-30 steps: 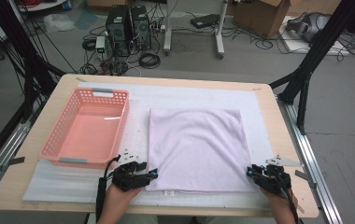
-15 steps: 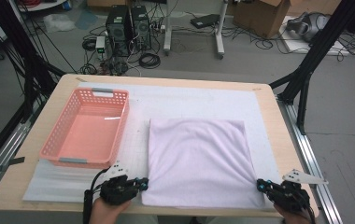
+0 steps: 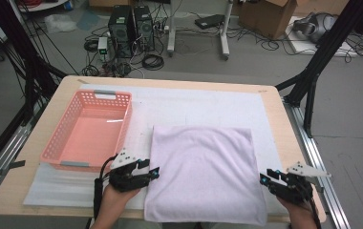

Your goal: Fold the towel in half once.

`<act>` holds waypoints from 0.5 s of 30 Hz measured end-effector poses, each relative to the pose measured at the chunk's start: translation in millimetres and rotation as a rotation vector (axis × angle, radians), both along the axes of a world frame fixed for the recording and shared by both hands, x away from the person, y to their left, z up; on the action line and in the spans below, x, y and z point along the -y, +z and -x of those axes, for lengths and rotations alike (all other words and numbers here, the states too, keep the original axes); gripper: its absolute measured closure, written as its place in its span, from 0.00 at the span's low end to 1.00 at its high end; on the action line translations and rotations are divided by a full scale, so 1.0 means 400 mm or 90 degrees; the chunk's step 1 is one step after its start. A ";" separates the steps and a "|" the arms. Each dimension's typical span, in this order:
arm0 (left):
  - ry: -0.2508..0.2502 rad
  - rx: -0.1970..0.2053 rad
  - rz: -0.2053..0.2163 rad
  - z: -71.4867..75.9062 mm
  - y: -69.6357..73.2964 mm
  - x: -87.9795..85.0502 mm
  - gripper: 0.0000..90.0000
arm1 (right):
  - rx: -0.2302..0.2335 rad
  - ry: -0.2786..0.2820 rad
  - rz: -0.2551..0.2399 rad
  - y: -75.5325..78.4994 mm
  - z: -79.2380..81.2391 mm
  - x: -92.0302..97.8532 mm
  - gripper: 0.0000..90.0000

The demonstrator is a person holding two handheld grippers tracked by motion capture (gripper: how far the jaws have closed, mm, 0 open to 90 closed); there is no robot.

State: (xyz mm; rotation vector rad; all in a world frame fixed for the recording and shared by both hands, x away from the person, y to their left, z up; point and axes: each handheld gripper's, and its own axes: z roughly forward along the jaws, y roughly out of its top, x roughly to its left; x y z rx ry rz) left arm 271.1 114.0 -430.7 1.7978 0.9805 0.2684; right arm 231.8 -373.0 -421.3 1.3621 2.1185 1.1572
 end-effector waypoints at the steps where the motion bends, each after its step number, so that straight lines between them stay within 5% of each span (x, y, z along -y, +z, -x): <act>1: 0.001 0.001 0.002 -0.021 0.001 0.004 0.53 | 0.005 -0.003 -0.001 0.000 -0.024 0.002 0.65; 15: 0.057 0.007 0.011 -0.261 0.034 0.047 0.52 | 0.007 0.019 0.026 0.030 -0.327 -0.027 0.58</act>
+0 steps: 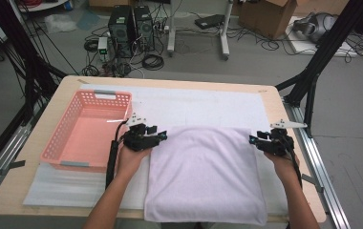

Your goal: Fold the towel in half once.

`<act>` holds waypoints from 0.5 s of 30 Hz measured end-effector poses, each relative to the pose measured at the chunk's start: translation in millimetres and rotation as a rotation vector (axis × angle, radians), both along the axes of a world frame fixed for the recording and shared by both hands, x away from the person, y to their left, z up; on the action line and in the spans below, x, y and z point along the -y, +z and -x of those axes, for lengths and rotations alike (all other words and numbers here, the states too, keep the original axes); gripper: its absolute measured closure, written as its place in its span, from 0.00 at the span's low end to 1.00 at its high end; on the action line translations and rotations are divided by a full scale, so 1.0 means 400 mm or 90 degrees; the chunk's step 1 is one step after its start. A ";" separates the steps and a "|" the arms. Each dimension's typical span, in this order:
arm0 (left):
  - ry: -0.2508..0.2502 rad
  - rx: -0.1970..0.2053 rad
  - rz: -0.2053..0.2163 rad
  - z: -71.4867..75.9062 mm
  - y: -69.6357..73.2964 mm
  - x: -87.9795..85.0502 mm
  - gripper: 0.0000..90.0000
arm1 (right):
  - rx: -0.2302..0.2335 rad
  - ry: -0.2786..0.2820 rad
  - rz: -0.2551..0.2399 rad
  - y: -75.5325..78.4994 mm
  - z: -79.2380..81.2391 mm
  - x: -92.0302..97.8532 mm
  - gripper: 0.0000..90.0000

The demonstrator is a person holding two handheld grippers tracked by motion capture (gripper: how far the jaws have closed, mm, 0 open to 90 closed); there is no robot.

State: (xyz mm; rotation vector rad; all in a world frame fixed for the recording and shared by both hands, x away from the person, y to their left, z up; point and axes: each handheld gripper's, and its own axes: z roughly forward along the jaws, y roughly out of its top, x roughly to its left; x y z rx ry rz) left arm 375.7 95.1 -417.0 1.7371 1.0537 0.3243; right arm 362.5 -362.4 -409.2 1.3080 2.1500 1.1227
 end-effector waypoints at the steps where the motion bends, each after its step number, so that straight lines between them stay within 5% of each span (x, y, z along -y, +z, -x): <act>1: 0.007 -0.002 -0.011 -0.018 0.001 0.005 0.52 | -0.006 0.001 -0.002 0.001 -0.018 -0.002 0.57; 7: 0.048 -0.015 -0.036 -0.089 -0.021 0.020 0.51 | -0.041 0.008 0.018 -0.010 -0.114 -0.017 0.52; 13: 0.047 -0.093 -0.075 -0.119 -0.079 0.017 0.51 | -0.087 0.041 0.043 -0.053 -0.168 -0.042 0.48; 15: 0.046 -0.089 -0.080 -0.119 -0.081 0.017 0.53 | -0.109 0.056 0.056 -0.072 -0.172 -0.050 0.49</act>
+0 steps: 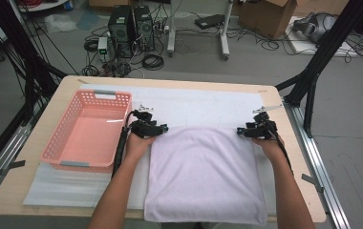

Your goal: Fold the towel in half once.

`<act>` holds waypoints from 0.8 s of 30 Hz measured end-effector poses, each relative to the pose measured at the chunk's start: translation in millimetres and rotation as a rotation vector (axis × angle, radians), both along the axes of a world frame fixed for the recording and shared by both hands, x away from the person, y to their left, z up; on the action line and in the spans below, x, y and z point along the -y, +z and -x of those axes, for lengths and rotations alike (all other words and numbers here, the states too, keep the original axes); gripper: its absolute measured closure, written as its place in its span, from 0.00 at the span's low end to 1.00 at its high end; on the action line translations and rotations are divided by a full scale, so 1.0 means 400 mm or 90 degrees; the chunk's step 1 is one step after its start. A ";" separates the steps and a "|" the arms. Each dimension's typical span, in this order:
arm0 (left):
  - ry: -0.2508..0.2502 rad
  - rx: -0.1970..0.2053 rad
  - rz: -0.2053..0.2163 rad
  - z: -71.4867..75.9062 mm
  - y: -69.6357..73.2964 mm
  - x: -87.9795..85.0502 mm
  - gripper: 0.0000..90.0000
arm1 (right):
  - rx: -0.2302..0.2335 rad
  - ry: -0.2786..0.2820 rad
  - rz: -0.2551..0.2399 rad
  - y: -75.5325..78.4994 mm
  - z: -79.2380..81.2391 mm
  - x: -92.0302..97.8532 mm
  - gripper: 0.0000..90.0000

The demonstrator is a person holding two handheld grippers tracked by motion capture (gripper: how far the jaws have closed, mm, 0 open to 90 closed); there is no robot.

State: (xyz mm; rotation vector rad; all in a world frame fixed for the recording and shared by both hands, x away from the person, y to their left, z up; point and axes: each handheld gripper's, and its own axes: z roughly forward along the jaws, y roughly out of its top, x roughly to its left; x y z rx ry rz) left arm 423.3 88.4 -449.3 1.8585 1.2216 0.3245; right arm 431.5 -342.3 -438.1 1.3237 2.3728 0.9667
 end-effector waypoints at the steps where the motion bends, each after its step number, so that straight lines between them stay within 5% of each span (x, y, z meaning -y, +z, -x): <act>1: -0.003 0.003 -0.003 0.001 0.000 0.001 0.55 | 0.007 0.002 0.009 0.001 0.001 -0.002 0.52; 2: -0.015 0.008 -0.018 0.003 0.000 0.001 0.60 | 0.009 0.007 0.021 0.004 0.004 -0.004 0.59; 3: -0.036 0.009 -0.025 0.006 0.000 0.001 0.73 | 0.005 0.024 0.018 0.007 0.006 -0.003 0.81; 4: -0.052 0.001 -0.016 0.007 -0.001 0.004 0.90 | -0.009 0.048 0.003 0.009 0.009 -0.006 0.91; 6: -0.053 0.019 -0.036 0.011 0.007 0.009 0.94 | 0.002 0.061 0.031 0.014 0.015 -0.019 0.95; 8: -0.020 0.051 -0.008 0.014 0.024 0.001 0.95 | 0.014 0.062 0.031 0.020 0.017 -0.018 0.95; 15: 0.072 0.199 0.073 0.023 0.092 -0.013 0.95 | 0.232 0.022 -0.033 0.103 0.042 0.004 0.95; 18: 0.079 0.207 0.069 0.017 0.084 -0.007 0.94 | 0.282 -0.024 -0.029 0.114 0.041 -0.005 0.94; 20: 0.092 0.193 0.054 0.011 0.072 -0.001 0.82 | 0.291 -0.040 0.003 0.105 0.034 -0.014 0.80; 22: 0.108 0.158 0.055 0.007 0.064 -0.003 0.57 | 0.236 -0.096 0.000 0.089 0.020 -0.013 0.59; 24: 0.107 0.137 0.034 0.006 0.058 -0.005 0.48 | 0.200 -0.130 -0.004 0.080 0.017 -0.001 0.56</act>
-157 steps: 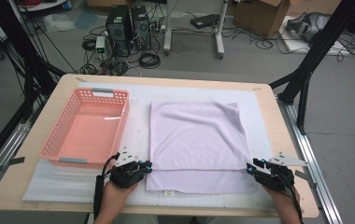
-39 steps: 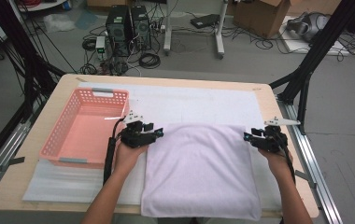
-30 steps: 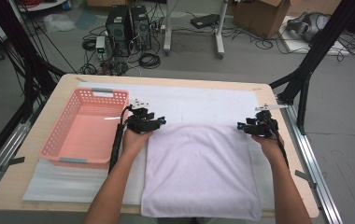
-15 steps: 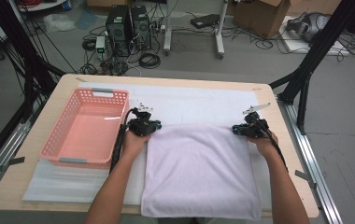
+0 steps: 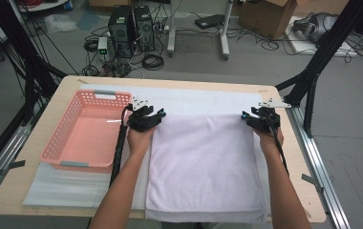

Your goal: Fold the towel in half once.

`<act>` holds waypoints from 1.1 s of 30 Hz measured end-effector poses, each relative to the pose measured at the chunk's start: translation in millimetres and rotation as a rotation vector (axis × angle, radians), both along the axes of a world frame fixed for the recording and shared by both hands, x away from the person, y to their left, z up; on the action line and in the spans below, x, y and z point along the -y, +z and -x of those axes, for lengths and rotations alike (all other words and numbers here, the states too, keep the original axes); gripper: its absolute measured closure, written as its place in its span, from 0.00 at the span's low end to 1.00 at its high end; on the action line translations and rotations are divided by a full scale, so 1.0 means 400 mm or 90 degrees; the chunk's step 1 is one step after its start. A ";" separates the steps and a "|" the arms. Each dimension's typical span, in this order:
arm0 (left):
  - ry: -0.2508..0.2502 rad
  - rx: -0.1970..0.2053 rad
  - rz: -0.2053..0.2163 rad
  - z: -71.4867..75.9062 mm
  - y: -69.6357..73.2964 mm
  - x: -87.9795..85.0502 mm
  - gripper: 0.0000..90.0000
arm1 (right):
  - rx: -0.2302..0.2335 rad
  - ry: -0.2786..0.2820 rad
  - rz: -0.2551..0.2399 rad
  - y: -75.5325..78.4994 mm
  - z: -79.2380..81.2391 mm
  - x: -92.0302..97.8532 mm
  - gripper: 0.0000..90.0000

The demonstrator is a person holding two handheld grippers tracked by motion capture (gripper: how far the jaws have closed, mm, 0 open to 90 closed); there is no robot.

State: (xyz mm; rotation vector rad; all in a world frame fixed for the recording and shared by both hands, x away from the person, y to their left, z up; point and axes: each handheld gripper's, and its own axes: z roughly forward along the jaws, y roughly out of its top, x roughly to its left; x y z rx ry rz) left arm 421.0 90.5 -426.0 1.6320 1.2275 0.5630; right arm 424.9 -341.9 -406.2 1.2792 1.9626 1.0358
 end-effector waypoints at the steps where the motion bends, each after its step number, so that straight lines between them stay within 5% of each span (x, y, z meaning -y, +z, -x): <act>1: -0.001 -0.014 -0.008 -0.001 -0.003 -0.002 0.47 | -0.006 -0.002 -0.006 -0.001 0.000 0.005 0.56; 6: -0.004 -0.064 -0.022 -0.009 -0.026 0.000 0.47 | -0.066 0.009 -0.041 -0.014 -0.003 0.025 0.56; 9: -0.018 -0.090 -0.034 -0.007 -0.034 0.008 0.47 | -0.098 0.019 -0.029 -0.029 0.001 0.021 0.56; 17: -0.077 -0.081 -0.004 0.041 -0.038 0.002 0.47 | -0.128 0.038 -0.039 -0.032 0.050 0.037 0.59; 20: -0.111 -0.092 -0.002 0.055 -0.029 0.008 0.41 | -0.105 0.040 -0.037 -0.010 0.083 0.032 0.63; 25: -0.139 -0.072 0.001 0.080 -0.007 0.021 0.41 | -0.110 0.053 -0.021 -0.007 0.127 0.036 0.68; 27: -0.132 -0.064 -0.007 0.090 -0.011 0.023 0.45 | -0.116 0.053 -0.020 -0.015 0.142 0.039 0.69; 29: -0.113 -0.084 -0.019 0.089 -0.028 0.022 0.45 | -0.127 0.046 -0.017 -0.030 0.148 0.041 0.66; 33: -0.046 -0.093 -0.033 0.068 -0.056 0.008 0.44 | -0.135 0.012 -0.022 -0.054 0.133 0.046 0.60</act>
